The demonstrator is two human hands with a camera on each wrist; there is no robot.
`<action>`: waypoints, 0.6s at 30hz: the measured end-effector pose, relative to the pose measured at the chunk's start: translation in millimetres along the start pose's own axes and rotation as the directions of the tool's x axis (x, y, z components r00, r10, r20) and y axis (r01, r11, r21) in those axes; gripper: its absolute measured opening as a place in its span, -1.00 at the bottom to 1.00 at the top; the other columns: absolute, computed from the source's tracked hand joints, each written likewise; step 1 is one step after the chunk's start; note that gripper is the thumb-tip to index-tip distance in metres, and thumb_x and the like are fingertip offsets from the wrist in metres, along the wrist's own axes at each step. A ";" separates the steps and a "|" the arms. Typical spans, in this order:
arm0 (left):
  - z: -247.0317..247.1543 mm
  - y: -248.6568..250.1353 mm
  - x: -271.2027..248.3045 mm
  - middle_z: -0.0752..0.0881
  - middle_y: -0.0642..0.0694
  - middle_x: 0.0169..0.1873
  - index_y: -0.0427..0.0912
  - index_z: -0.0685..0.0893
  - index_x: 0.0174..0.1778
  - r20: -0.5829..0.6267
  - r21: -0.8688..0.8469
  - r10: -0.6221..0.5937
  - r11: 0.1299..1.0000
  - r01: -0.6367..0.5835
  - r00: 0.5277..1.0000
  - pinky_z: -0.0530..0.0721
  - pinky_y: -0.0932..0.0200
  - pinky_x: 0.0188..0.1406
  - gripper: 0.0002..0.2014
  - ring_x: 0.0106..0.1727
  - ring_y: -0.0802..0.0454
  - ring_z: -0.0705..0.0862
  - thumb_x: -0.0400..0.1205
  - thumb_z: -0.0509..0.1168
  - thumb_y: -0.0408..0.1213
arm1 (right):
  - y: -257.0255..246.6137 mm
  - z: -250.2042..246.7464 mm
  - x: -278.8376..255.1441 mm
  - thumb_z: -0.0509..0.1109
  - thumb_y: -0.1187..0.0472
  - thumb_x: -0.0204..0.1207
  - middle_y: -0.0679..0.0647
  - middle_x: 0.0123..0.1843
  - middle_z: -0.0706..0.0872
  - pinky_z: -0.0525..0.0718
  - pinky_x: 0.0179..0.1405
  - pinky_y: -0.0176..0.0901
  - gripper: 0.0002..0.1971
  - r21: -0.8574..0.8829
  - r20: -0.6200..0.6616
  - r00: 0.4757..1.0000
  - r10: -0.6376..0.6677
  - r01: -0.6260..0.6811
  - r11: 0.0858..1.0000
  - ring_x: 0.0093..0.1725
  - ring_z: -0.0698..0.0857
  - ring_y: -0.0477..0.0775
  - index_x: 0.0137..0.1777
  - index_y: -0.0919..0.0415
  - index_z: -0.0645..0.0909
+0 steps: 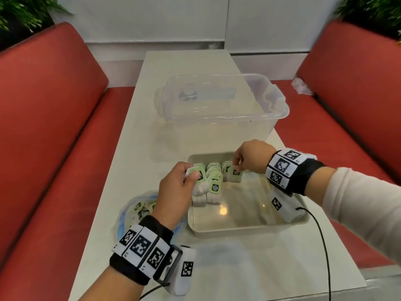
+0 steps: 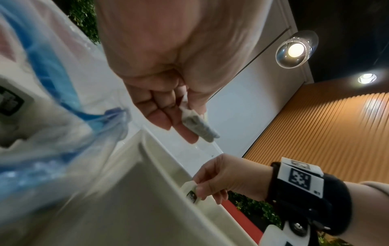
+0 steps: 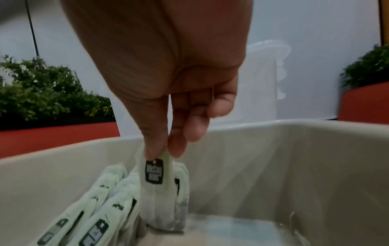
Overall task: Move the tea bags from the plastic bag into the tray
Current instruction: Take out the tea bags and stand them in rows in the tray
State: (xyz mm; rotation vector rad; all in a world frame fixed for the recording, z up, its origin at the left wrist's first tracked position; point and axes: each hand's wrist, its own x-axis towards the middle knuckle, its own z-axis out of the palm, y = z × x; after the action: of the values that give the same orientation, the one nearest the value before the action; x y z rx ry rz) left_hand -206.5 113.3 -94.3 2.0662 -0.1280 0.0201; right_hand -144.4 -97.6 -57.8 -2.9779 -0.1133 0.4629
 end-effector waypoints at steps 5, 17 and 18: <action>4.7 -3.8 -2.8 0.73 -0.07 -0.21 -0.05 0.60 0.00 0.008 -0.011 -0.025 1.000 0.025 1.000 0.47 0.46 -0.35 -0.91 -0.21 0.04 0.64 0.66 0.24 -0.16 | -6.5 10.2 19.5 0.40 0.18 0.50 0.03 0.01 0.78 0.64 -0.10 -0.14 -0.83 -0.144 0.079 0.997 -0.007 0.019 0.989 -0.01 0.72 0.11 0.03 0.05 0.76; 7.1 -3.3 -2.2 0.75 -0.26 -0.18 -0.03 0.62 0.03 -0.004 -0.046 -0.036 0.998 0.035 0.999 0.63 0.02 -0.14 -0.89 -0.13 -0.17 0.67 0.64 0.26 -0.15 | -11.7 21.4 27.8 0.24 0.21 0.56 0.10 -0.16 0.66 0.50 -0.25 -0.16 -0.79 -0.352 0.007 0.999 -0.050 0.050 0.935 -0.25 0.55 0.15 0.03 0.14 0.71; 7.0 -3.3 -1.9 0.75 -0.24 -0.19 -0.02 0.61 0.03 -0.005 -0.044 -0.037 0.998 0.036 0.999 0.63 0.02 -0.12 -0.89 -0.13 -0.16 0.68 0.64 0.26 -0.14 | -11.8 22.1 27.9 0.24 0.22 0.56 0.10 -0.17 0.66 0.49 -0.26 -0.16 -0.79 -0.367 0.001 0.998 -0.056 0.053 0.929 -0.26 0.54 0.15 0.02 0.16 0.71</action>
State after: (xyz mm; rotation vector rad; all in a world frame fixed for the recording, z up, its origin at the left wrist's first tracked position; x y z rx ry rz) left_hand -208.3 108.8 -100.6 2.0244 -0.0867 0.0005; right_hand -125.2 -80.9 -85.4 -3.3306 -0.3144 0.4651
